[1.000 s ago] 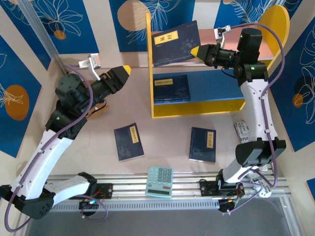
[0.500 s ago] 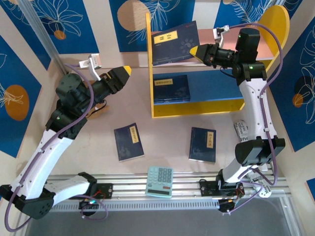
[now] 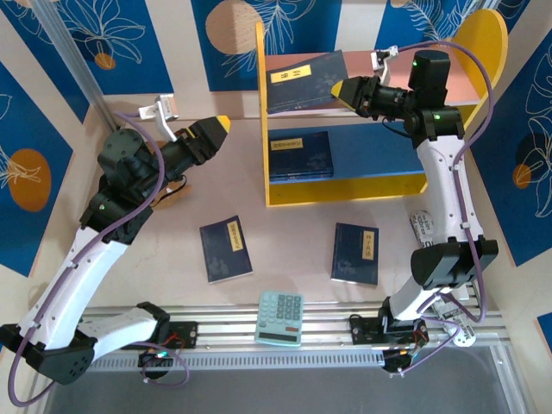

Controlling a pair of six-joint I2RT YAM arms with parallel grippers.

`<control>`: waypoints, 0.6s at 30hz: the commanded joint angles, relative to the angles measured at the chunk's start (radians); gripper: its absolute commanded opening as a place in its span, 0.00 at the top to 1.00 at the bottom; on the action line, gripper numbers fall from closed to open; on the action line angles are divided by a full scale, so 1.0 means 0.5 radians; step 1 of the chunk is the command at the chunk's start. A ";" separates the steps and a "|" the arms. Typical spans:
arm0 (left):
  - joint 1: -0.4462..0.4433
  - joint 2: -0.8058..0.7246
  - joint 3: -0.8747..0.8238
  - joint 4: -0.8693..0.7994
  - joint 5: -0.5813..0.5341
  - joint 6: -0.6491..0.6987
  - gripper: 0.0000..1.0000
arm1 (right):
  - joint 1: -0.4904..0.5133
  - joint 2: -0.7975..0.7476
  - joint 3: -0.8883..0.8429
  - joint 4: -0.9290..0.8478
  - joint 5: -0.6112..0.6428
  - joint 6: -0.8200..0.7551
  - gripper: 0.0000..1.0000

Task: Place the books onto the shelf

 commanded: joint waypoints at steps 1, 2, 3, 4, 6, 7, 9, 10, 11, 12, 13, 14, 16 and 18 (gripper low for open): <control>-0.011 -0.012 0.073 -0.015 -0.016 0.039 0.40 | 0.019 0.014 0.088 -0.069 0.050 -0.074 0.67; -0.011 -0.015 0.072 -0.016 -0.016 0.039 0.40 | 0.016 0.014 0.094 -0.081 0.060 -0.079 0.67; -0.011 -0.015 0.078 -0.015 -0.016 0.039 0.40 | 0.019 0.017 0.103 -0.092 0.066 -0.088 0.67; -0.011 -0.014 0.078 -0.017 -0.016 0.043 0.40 | 0.019 0.019 0.111 -0.106 0.078 -0.097 0.66; -0.009 -0.015 0.082 -0.022 -0.016 0.047 0.40 | 0.019 0.021 0.130 -0.140 0.103 -0.119 0.65; -0.009 -0.013 0.084 -0.025 -0.016 0.046 0.39 | 0.017 0.021 0.140 -0.161 0.119 -0.134 0.64; -0.010 -0.015 0.090 -0.030 -0.016 0.049 0.40 | 0.018 0.013 0.146 -0.189 0.150 -0.158 0.62; -0.011 -0.015 0.093 -0.033 -0.016 0.051 0.40 | 0.019 0.011 0.150 -0.210 0.168 -0.171 0.61; -0.011 -0.015 0.096 -0.034 -0.016 0.051 0.39 | 0.016 0.009 0.154 -0.224 0.182 -0.182 0.61; -0.011 -0.015 0.098 -0.036 -0.017 0.051 0.39 | 0.019 0.003 0.159 -0.247 0.207 -0.197 0.59; -0.011 -0.015 0.099 -0.036 -0.016 0.051 0.39 | 0.018 0.000 0.162 -0.263 0.226 -0.211 0.58; -0.010 -0.012 0.101 -0.037 -0.016 0.051 0.39 | 0.018 -0.008 0.165 -0.283 0.246 -0.227 0.56; -0.011 -0.010 0.103 -0.040 -0.016 0.051 0.40 | 0.019 -0.015 0.171 -0.321 0.288 -0.259 0.54; -0.010 -0.012 0.104 -0.042 -0.016 0.051 0.40 | 0.015 -0.025 0.171 -0.350 0.319 -0.282 0.51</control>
